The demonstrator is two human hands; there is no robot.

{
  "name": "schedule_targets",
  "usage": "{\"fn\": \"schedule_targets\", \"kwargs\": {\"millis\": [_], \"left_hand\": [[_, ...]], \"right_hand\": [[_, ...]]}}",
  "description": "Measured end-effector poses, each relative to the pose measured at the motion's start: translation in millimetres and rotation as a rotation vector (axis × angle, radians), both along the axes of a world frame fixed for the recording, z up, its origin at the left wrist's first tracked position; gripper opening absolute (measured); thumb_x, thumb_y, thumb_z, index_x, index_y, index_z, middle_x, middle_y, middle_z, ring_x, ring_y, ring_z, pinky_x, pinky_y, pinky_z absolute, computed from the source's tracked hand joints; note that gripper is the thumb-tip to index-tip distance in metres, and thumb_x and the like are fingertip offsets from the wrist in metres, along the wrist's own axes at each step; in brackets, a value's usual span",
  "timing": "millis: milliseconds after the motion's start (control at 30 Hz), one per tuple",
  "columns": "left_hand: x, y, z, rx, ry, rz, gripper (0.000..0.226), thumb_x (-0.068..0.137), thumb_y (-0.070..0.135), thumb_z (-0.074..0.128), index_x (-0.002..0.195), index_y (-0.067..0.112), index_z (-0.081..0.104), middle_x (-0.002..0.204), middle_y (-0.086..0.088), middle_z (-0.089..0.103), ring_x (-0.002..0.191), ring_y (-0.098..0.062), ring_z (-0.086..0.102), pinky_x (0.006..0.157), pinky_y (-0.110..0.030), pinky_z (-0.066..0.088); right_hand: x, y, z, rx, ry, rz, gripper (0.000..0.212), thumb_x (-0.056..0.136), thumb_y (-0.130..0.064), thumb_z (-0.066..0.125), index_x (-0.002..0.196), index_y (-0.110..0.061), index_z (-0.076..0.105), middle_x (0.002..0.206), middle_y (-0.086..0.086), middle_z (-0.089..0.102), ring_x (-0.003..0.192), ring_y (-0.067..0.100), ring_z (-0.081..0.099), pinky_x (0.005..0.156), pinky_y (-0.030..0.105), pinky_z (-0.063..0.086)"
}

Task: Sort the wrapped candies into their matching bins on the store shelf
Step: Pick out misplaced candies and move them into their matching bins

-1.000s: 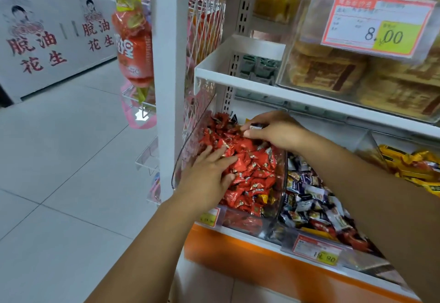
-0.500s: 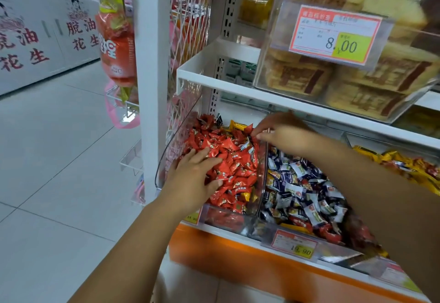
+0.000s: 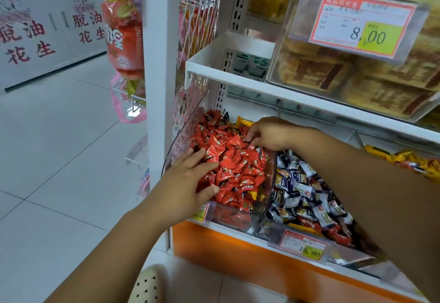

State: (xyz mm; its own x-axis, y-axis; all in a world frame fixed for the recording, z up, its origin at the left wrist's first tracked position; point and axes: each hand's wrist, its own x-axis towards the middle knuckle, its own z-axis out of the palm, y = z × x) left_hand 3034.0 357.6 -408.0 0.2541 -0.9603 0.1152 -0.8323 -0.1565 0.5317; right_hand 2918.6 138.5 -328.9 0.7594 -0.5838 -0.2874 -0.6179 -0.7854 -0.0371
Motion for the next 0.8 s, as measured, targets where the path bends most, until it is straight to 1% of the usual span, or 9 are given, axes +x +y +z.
{"fn": "schedule_targets", "kwargs": {"millis": [100,200,300,433,533,600,700,767,800], "left_hand": [[0,8,1,0.028,0.017,-0.006,0.064,0.087,0.062,0.047,0.145,0.041,0.032,0.16,0.011,0.008,0.147,-0.01,-0.004,0.116,-0.029,0.002],[-1,15,4,0.061,0.027,-0.002,0.061,0.09,0.056,0.052,0.146,0.041,0.03,0.16,0.012,0.006,0.147,-0.01,-0.003,0.118,-0.032,0.006],[-1,17,7,0.079,0.021,-0.003,0.061,0.091,0.052,0.052,0.146,0.04,0.029,0.16,0.012,0.005,0.147,-0.011,0.0,0.118,-0.031,0.007],[-2,14,9,0.084,0.073,-0.005,0.064,0.09,0.05,0.055,0.147,0.039,0.029,0.16,0.011,0.005,0.147,-0.012,0.001,0.118,-0.031,0.008],[-4,12,11,0.086,0.085,-0.001,0.065,0.09,0.048,0.057,0.148,0.039,0.028,0.16,0.011,0.005,0.147,-0.012,0.001,0.117,-0.03,0.008],[-5,11,12,0.097,0.074,0.0,0.066,0.09,0.048,0.057,0.148,0.039,0.026,0.16,0.01,0.004,0.147,-0.013,0.001,0.117,-0.031,0.008],[-6,10,14,0.117,0.064,0.003,0.066,0.091,0.05,0.055,0.148,0.04,0.025,0.161,0.011,0.003,0.147,-0.014,0.001,0.117,-0.033,0.01],[-6,11,14,0.123,0.063,0.005,0.066,0.09,0.051,0.055,0.148,0.041,0.024,0.161,0.011,0.003,0.147,-0.014,0.002,0.117,-0.034,0.01],[-6,11,14,0.127,0.062,0.003,0.066,0.09,0.051,0.055,0.148,0.041,0.024,0.161,0.01,0.003,0.147,-0.014,0.002,0.117,-0.034,0.01]], "right_hand": [[14,2,-8,-0.057,0.179,0.025,0.043,0.095,-0.007,0.048,0.135,-0.021,0.053,0.139,0.002,0.052,0.116,0.023,0.054,0.089,0.026,0.044],[24,5,-10,-0.018,0.207,0.007,0.04,0.094,-0.005,0.052,0.133,-0.011,0.054,0.131,0.007,0.057,0.102,0.021,0.056,0.081,0.026,0.045],[14,2,-4,0.05,0.092,-0.031,0.043,0.086,-0.024,0.071,0.126,-0.014,0.058,0.117,0.002,0.058,0.094,0.016,0.049,0.077,0.024,0.036],[1,3,5,0.151,-0.175,-0.072,0.036,0.08,-0.037,0.075,0.111,-0.022,0.065,0.089,-0.011,0.055,0.08,0.008,0.051,0.062,0.02,0.035],[-1,6,9,0.231,-0.293,-0.119,0.033,0.078,-0.035,0.076,0.106,-0.021,0.065,0.087,-0.004,0.065,0.075,0.01,0.06,0.063,0.02,0.042],[-5,8,11,0.272,-0.349,-0.145,0.029,0.08,-0.028,0.076,0.105,-0.02,0.065,0.085,0.0,0.07,0.07,0.009,0.064,0.064,0.021,0.048],[-14,8,18,0.285,-0.42,-0.166,0.012,0.086,-0.015,0.07,0.096,-0.021,0.067,0.08,-0.006,0.069,0.071,0.005,0.066,0.06,0.009,0.048],[-18,10,22,0.268,-0.402,-0.129,0.014,0.087,-0.012,0.068,0.092,-0.025,0.069,0.083,-0.011,0.068,0.08,0.006,0.067,0.069,0.013,0.049],[-18,12,24,0.254,-0.341,-0.093,0.015,0.086,-0.013,0.07,0.092,-0.027,0.069,0.085,-0.015,0.066,0.082,0.005,0.064,0.072,0.014,0.047]]}}
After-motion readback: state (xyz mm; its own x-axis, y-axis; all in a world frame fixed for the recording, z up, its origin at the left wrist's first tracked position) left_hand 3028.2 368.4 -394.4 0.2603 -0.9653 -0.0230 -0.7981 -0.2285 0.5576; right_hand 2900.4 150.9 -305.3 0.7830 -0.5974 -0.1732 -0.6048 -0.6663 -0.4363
